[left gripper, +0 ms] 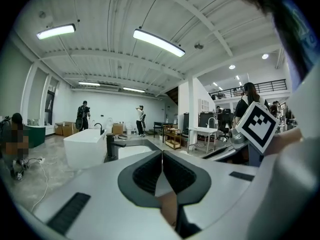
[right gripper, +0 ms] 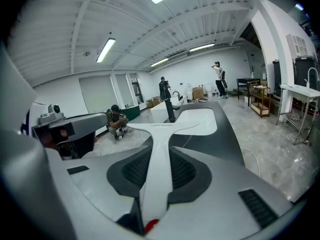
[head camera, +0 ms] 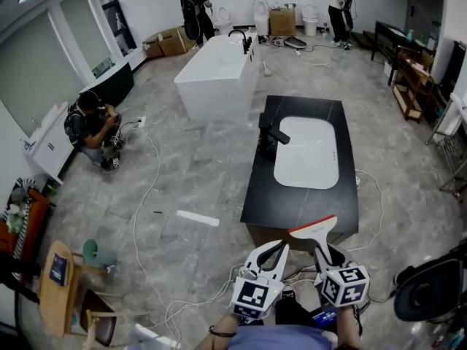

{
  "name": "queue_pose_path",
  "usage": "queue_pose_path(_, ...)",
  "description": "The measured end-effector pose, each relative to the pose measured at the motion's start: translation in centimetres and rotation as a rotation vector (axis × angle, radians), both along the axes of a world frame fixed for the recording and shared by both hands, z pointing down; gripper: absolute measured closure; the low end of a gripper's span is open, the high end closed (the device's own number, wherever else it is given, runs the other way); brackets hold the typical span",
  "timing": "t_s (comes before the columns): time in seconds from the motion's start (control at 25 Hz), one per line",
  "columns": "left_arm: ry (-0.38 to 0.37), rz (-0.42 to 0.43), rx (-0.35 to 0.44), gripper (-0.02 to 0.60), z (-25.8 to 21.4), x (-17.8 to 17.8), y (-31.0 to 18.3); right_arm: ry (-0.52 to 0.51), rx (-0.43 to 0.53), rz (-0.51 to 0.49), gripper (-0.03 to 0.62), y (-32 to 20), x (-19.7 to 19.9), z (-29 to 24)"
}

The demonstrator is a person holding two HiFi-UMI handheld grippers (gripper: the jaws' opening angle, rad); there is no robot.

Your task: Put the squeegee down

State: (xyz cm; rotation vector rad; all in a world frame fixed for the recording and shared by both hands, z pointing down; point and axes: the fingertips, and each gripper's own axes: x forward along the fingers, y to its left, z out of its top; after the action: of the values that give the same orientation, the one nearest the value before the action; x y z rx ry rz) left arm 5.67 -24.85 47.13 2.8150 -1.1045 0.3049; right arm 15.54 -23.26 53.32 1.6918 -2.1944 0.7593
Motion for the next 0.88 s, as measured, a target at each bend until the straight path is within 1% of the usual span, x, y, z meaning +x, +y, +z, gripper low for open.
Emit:
queue_pose_path(0.28,-0.03,-0.091,-0.023,0.563,1.0,1.8,-5.0,-0.001,-0.041,-0.109,0.5,-5.9,1.7,1.9)
queue_pose_path(0.48,-0.034,-0.161,-0.036,0.563,1.4,2.2,-7.7,0.032,-0.054,-0.193,0.5,-9.8,2.7,3.5)
queue_pose_path(0.64,-0.044,-0.193,-0.042,0.563,1.7,2.4,-8.9,0.062,-0.05,-0.264,0.5,-12.8,3.0,4.8)
queue_pose_path(0.76,-0.061,-0.21,-0.05,0.563,2.2,2.5,-9.5,0.098,-0.043,-0.34,0.5,-14.8,2.6,6.1)
queue_pose_path(0.88,-0.072,-0.223,-0.058,0.563,2.7,2.7,-10.1,0.142,-0.024,-0.441,0.5,-16.7,1.6,7.5)
